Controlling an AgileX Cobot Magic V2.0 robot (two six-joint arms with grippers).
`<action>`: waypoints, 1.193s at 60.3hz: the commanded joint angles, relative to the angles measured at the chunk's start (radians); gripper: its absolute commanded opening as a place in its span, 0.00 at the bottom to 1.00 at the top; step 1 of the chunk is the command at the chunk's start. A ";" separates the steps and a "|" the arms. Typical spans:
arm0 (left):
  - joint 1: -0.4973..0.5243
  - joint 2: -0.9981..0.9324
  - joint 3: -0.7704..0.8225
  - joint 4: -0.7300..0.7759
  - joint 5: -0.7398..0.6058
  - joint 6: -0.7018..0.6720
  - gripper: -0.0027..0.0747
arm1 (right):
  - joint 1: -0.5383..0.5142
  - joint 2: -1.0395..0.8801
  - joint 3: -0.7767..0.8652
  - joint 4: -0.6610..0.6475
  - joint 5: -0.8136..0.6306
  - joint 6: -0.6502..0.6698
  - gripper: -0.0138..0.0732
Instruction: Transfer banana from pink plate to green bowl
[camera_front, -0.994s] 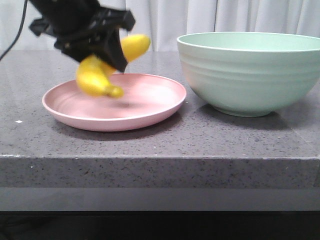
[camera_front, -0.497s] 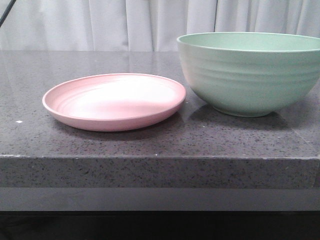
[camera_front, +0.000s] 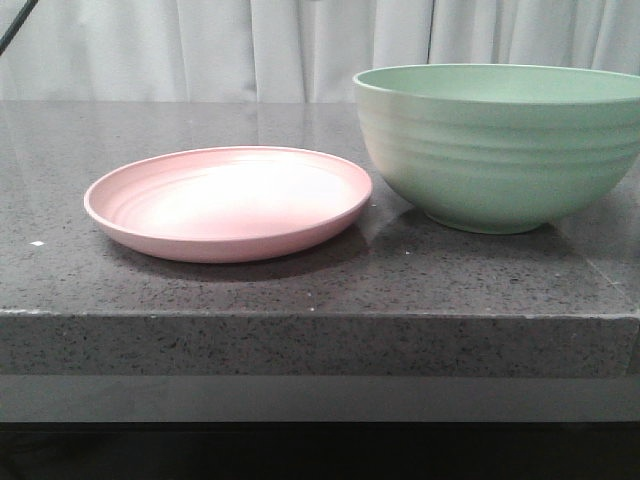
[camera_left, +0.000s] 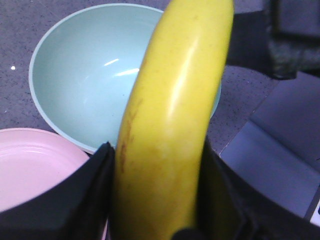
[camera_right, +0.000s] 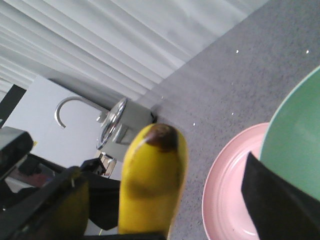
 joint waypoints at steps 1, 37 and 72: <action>-0.010 -0.039 -0.037 -0.010 -0.072 0.000 0.21 | 0.001 0.042 -0.034 0.143 0.121 -0.049 0.88; -0.010 -0.039 -0.037 -0.010 -0.079 0.000 0.21 | 0.081 0.171 -0.212 0.126 0.175 -0.055 0.41; -0.010 -0.039 -0.037 0.005 -0.079 0.002 0.83 | 0.077 0.184 -0.301 -0.069 -0.060 -0.104 0.19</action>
